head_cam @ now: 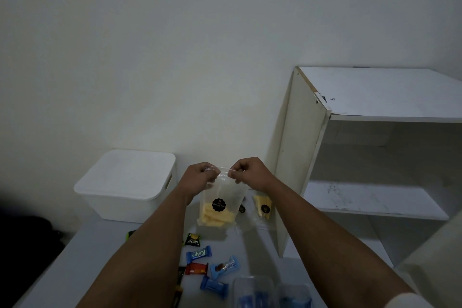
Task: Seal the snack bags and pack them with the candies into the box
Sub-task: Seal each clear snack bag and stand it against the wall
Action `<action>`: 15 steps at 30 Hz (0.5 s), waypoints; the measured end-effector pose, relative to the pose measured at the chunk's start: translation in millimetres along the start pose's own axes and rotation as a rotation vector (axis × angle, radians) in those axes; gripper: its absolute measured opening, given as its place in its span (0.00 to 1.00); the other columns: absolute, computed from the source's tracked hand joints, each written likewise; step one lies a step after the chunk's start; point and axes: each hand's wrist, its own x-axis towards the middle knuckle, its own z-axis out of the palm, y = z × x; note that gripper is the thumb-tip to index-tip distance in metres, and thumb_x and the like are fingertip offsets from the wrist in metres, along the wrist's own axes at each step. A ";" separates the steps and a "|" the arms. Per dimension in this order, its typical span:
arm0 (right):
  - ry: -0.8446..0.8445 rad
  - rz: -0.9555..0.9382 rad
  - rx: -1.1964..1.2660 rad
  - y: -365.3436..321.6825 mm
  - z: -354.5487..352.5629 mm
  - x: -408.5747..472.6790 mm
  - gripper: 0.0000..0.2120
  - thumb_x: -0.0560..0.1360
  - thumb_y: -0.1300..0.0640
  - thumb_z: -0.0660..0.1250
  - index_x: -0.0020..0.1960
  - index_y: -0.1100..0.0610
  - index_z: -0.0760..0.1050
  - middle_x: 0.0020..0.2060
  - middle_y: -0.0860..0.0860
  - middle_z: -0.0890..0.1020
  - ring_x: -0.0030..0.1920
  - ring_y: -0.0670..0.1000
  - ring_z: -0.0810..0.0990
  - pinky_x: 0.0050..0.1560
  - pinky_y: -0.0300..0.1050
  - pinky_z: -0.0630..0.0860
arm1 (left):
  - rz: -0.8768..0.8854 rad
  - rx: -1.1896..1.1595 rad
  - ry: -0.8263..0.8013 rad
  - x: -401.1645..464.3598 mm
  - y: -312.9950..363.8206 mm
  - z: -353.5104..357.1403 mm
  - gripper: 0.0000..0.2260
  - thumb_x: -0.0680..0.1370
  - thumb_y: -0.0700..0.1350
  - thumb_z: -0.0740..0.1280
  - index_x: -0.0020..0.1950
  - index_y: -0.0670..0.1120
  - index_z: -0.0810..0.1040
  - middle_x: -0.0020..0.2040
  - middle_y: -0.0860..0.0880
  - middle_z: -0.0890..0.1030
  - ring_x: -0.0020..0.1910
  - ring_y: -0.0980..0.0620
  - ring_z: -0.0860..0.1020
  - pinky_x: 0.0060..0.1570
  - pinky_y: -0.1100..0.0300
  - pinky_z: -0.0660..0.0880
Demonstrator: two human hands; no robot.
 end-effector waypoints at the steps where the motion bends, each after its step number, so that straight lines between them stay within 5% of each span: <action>1: 0.005 0.004 0.018 -0.8 0.4 -0.5 0.08 0.74 0.58 0.76 0.45 0.63 0.83 0.36 0.53 0.84 0.35 0.47 0.83 0.36 0.40 0.75 | -0.006 -0.019 0.007 -0.4 -0.3 -2.4 0.04 0.76 0.38 0.70 0.47 0.43 0.85 0.41 0.47 0.82 0.43 0.50 0.79 0.52 0.50 0.81; 8: 0.017 0.015 0.056 -14.0 3.5 -3.5 0.07 0.73 0.58 0.76 0.45 0.63 0.83 0.37 0.54 0.84 0.36 0.46 0.83 0.37 0.39 0.77 | -0.043 -0.142 0.022 -6.6 -2.2 -9.3 0.06 0.75 0.44 0.74 0.49 0.43 0.86 0.44 0.47 0.84 0.45 0.52 0.81 0.48 0.57 0.81; 15: -0.019 0.046 0.067 -17.1 11.5 -11.1 0.08 0.75 0.55 0.74 0.47 0.60 0.83 0.39 0.55 0.85 0.39 0.46 0.84 0.46 0.46 0.80 | -0.081 -0.185 -0.009 -16.2 -6.5 -10.2 0.10 0.74 0.46 0.76 0.52 0.42 0.85 0.46 0.46 0.85 0.48 0.49 0.82 0.56 0.49 0.81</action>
